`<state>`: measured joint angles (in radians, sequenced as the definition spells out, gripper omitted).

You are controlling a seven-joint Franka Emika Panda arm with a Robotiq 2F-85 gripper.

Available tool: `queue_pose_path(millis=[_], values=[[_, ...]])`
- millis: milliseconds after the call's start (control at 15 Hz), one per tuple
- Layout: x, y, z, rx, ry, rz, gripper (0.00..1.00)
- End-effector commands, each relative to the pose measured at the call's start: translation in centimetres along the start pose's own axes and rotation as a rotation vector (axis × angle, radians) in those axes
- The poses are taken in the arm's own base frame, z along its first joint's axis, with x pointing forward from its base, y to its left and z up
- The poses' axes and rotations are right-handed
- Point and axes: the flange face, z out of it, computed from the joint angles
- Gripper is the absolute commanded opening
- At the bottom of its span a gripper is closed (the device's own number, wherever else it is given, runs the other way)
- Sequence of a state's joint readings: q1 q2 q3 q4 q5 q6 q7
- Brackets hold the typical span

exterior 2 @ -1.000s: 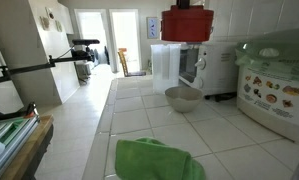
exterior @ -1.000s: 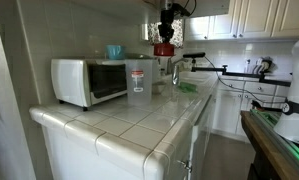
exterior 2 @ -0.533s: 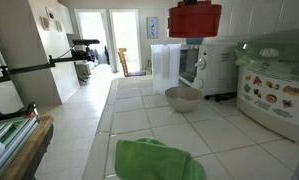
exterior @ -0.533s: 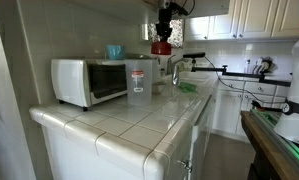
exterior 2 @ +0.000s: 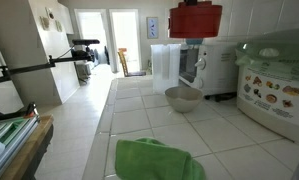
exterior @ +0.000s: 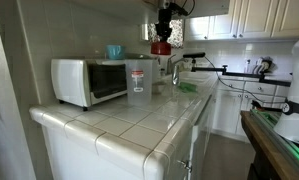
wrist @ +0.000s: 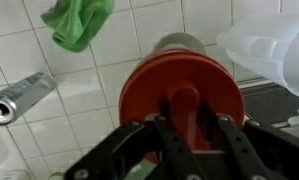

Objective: Put the red lid on the plastic jug

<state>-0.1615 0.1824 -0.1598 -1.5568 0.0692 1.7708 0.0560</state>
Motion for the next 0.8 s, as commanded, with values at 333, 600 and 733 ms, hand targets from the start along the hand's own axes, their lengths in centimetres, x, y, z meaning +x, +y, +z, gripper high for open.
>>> queue_pose_path(millis=[333,600,733], values=[[0.1,-2.0,-0.4,-0.024,0.013,-0.04,0.08],[-0.5,-6.6,-1.0,-0.061,0.025,-0.138,0.08],[-0.9,-8.8,-0.9,-0.081,0.022,-0.193,0.08]])
